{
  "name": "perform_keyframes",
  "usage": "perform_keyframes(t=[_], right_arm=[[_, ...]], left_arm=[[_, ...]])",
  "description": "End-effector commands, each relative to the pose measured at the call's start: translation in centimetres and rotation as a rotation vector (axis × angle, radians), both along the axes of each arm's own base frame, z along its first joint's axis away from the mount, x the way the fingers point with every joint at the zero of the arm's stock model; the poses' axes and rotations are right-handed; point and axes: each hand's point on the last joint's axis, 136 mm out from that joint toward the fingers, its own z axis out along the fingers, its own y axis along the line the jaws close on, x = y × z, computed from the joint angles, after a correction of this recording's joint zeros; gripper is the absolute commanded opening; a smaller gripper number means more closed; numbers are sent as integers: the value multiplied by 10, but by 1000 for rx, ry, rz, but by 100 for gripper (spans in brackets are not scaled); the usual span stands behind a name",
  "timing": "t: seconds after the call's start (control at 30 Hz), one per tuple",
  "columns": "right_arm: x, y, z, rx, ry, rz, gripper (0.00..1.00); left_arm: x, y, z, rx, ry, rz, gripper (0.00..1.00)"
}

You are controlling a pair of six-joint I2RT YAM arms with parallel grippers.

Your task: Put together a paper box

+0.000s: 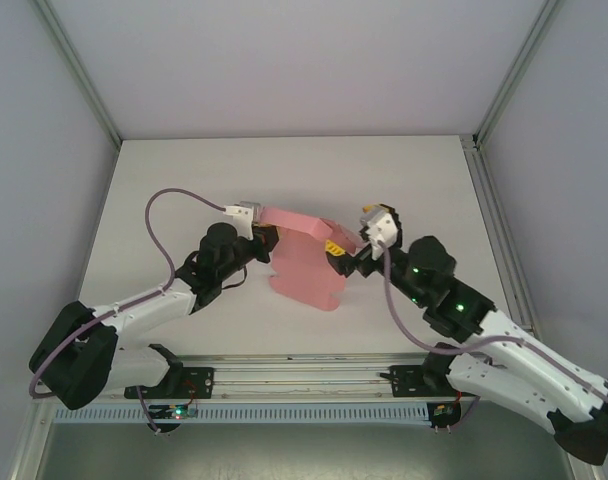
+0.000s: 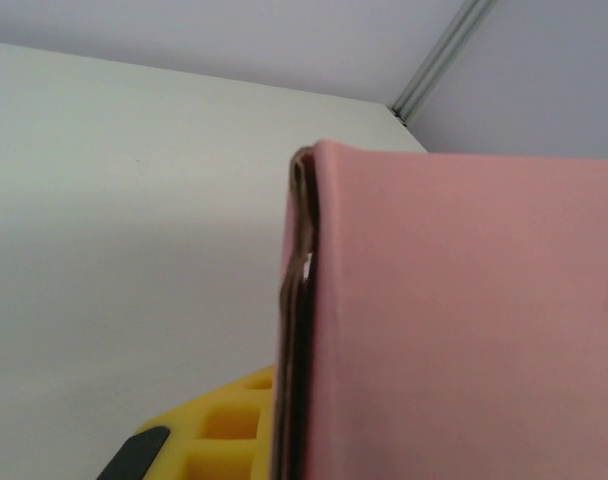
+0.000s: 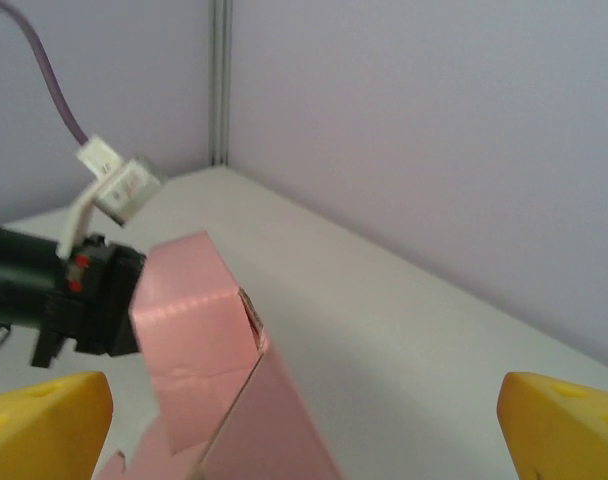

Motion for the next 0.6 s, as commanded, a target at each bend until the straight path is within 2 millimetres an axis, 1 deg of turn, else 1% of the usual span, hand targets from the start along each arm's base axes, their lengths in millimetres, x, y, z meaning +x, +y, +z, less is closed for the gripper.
perform_keyframes(t=[0.0,0.07,0.13,0.2,0.27,0.37,0.43,0.47,0.57], right_arm=[[-7,-26,0,83,37,-78,98],[-6,-47,0,141,69,-168,98],[-4,-64,-6,176,119,-243,98],[0,-80,-17,211,187,-327,98],[7,-91,-32,247,268,-397,98],[19,-93,-58,274,390,-412,98],[31,-85,-71,331,463,-362,98],[36,-81,-75,371,485,-329,98],[53,-72,-76,506,494,-232,98]], left_arm=[[19,16,9,-48,29,127,0],[23,23,6,-82,73,164,0],[28,30,5,-120,116,198,0],[33,39,2,-167,171,239,0],[35,44,0,-212,212,254,0],[34,42,4,-247,230,240,0],[32,41,7,-254,230,226,0],[31,40,10,-258,227,219,0],[27,40,14,-260,216,206,0]])
